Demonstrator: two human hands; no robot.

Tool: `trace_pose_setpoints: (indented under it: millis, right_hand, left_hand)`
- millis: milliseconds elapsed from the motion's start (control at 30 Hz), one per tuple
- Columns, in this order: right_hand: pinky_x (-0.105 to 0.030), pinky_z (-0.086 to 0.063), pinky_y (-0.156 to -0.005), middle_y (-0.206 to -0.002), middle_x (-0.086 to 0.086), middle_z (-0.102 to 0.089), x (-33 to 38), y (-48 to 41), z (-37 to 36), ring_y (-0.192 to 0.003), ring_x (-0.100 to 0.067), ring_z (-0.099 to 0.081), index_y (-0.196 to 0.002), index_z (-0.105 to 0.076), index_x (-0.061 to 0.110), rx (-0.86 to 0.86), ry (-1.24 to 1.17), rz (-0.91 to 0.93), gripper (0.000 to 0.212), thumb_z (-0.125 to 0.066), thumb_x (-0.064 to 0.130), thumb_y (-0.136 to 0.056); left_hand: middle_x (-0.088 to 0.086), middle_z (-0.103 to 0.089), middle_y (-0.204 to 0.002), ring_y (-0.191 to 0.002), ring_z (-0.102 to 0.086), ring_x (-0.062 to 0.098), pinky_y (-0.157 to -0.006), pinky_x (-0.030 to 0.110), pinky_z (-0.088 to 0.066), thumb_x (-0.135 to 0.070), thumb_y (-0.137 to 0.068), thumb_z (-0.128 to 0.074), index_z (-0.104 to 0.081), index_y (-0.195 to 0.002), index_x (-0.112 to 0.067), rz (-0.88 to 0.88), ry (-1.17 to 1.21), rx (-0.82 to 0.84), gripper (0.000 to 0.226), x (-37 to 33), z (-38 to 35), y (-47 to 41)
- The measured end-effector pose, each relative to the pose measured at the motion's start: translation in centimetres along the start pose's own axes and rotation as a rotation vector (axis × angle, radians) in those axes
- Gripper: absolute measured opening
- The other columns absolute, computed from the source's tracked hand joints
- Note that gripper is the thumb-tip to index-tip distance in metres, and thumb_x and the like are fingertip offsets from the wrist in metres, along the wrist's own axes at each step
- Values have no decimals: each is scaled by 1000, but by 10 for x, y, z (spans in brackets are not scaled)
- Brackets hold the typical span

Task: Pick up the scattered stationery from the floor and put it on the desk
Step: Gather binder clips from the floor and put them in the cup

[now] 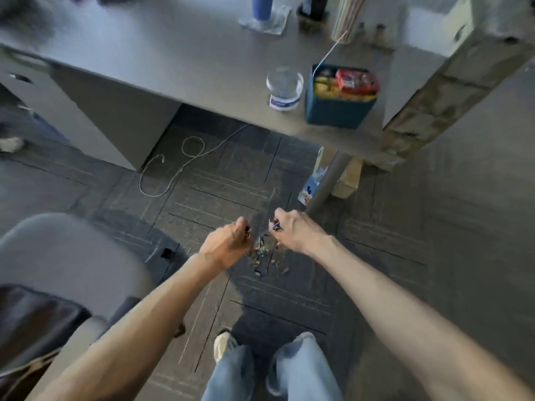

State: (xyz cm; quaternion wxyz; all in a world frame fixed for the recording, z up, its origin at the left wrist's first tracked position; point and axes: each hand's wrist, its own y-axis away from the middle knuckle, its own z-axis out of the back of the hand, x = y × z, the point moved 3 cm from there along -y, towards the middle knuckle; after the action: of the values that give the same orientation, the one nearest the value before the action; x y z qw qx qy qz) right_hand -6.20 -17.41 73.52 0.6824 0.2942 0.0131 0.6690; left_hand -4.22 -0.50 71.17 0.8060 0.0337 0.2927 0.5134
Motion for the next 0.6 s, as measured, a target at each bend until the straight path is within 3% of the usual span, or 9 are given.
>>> trace_pose_setpoints:
  millis: [333, 467, 600]
  right_hand:
    - [-38, -47, -77, -107, -19, -65, 22, 5, 129, -99, -36, -61, -98, -47, 14, -73, -105, -19, 30, -44, 43, -98]
    - [-37, -46, -74, -104, -16, -64, 12, -25, 167, -93, -32, -59, -97, -47, 15, -100, -110, -10, 26, -43, 41, -99]
    - [-35, -47, -71, -101, -14, -63, 3, -61, 202, -84, -26, -57, -99, -51, 11, -135, -152, -49, 29, -46, 40, -99]
  left_hand:
    - [17, -62, -102, -90, -59, 40, -69, 41, -43, -36, -94, -43, -40, -97, -8, 9, -87, -44, 29, -59, 133, -25]
    - [19, -62, -101, -88, -59, 41, -65, 38, -39, -37, -95, -39, -40, -96, -8, 29, -109, -72, 29, -63, 156, -60]
    - [18, -63, -99, -88, -59, 40, -72, 42, -47, -40, -96, -37, -39, -91, -10, 33, -31, -111, 31, -70, 184, -100]
